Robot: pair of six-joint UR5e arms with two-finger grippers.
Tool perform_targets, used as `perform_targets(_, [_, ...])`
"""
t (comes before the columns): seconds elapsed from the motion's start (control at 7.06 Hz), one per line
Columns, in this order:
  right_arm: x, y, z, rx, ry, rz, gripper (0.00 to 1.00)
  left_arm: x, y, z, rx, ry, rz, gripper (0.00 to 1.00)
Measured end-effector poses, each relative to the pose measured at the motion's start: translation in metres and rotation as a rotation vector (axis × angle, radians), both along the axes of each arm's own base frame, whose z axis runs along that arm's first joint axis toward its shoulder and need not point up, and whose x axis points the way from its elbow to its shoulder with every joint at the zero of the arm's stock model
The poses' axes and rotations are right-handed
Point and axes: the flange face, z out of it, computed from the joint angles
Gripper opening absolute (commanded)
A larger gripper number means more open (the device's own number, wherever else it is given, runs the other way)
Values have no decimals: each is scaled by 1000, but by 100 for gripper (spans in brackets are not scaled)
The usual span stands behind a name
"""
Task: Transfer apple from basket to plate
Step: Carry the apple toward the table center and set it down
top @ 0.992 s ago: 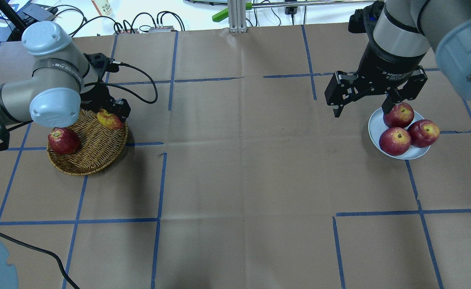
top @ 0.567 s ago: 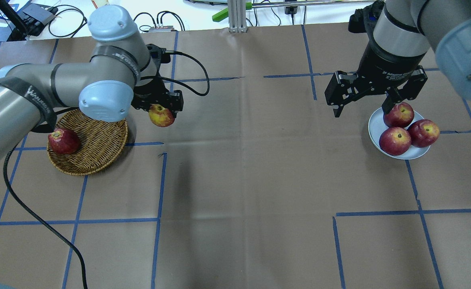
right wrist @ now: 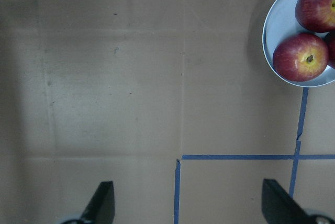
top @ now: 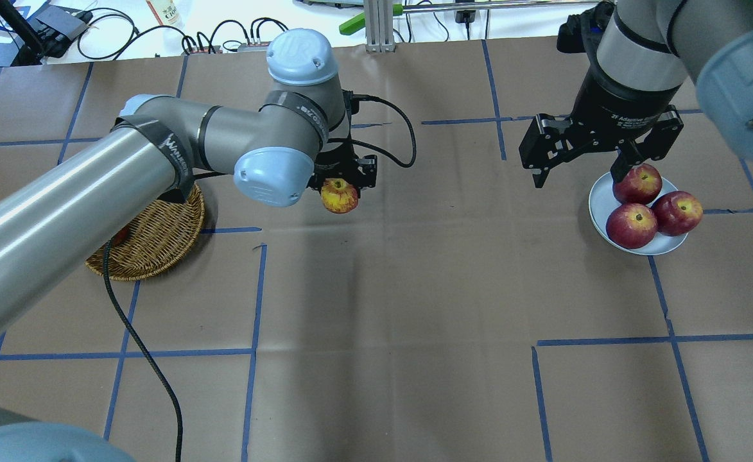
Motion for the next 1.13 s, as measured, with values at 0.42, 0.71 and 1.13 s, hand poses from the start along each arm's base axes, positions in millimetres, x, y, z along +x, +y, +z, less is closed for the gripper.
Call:
perform_targets(0.42, [0, 0, 0, 0, 0, 0, 100, -34, 4, -38, 14, -3, 11, 65])
perform_targets(0.71, [0, 0, 0, 1, 0, 0, 100, -50, 4, -58, 9, -1, 8, 65])
perform_targets(1.13, [0, 0, 0, 1, 0, 0, 100, -57, 2, -75, 8, -1, 6, 68])
